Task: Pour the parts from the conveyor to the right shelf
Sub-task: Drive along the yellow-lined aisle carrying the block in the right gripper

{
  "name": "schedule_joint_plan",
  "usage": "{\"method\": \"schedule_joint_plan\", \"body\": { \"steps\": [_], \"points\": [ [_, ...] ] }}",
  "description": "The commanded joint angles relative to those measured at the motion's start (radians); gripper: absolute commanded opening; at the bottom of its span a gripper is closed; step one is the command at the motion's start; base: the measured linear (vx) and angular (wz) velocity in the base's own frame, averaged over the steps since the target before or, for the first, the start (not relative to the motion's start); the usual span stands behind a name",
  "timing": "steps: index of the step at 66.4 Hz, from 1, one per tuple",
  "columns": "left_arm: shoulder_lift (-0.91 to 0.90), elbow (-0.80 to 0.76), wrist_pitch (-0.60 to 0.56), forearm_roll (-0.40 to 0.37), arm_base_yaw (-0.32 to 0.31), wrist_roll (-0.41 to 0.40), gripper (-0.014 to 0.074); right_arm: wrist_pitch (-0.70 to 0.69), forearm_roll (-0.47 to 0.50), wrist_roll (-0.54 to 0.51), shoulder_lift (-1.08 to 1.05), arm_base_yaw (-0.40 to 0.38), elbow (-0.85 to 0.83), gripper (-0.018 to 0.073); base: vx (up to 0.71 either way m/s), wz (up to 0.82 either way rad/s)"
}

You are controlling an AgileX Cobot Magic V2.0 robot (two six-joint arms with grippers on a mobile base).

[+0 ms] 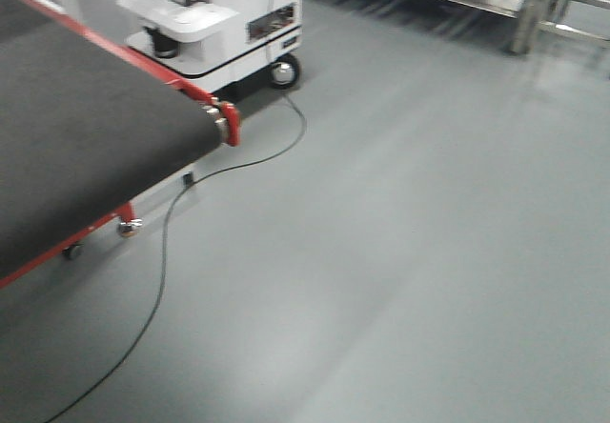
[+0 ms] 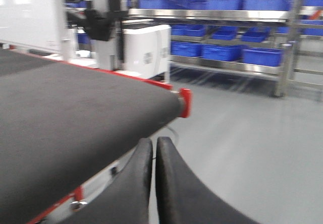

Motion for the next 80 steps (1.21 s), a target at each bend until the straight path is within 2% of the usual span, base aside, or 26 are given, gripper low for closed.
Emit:
{"method": "schedule_joint_plan", "body": {
  "steps": [1,51,80],
  "points": [
    [-0.013,-0.019,-0.078,-0.006,-0.006,-0.008,-0.0006,-0.083,0.000,0.000,0.021,0.002,-0.026,-0.0005,-0.16,-0.54],
    [-0.013,-0.019,-0.078,-0.006,-0.006,-0.008,-0.0006,-0.084,0.000,0.000,0.021,0.002,-0.026,-0.0005,-0.12,-0.47],
    [-0.013,-0.019,-0.078,-0.006,-0.006,-0.008,-0.0006,-0.084,0.000,0.000,0.021,0.002,-0.026,-0.0005,0.03,-0.68]
  ]
}}
